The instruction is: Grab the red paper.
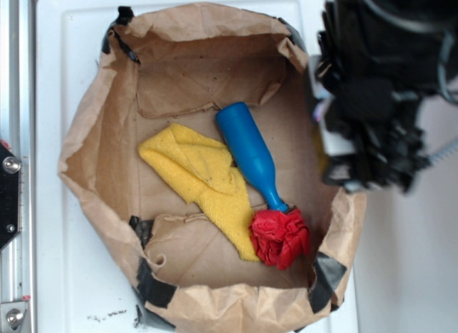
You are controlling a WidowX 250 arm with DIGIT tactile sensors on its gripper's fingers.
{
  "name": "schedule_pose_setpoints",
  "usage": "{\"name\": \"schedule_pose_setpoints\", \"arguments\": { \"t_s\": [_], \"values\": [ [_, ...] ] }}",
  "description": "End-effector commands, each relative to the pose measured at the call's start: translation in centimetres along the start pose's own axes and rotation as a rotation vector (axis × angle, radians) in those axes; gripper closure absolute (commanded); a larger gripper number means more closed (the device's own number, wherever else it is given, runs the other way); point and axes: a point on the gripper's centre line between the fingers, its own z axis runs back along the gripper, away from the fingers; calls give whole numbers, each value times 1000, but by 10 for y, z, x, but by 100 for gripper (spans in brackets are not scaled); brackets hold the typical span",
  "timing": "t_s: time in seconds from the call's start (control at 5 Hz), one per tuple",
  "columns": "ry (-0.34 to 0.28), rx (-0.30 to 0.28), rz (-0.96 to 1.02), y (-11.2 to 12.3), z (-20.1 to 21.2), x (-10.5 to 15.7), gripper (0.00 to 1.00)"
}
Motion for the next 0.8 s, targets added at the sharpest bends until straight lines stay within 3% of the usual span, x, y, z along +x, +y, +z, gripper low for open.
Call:
{"name": "schedule_pose_setpoints", "arguments": {
  "t_s": [0.0, 0.2, 0.4, 0.6],
  "values": [
    [-133, 15, -238, -4, 5, -35, 0],
    [-159, 94, -299, -10, -28, -49, 0],
    [-186, 215, -303, -20, -72, -45, 0],
    [-182, 252, -304, -29, -96, -37, 0]
  ]
}}
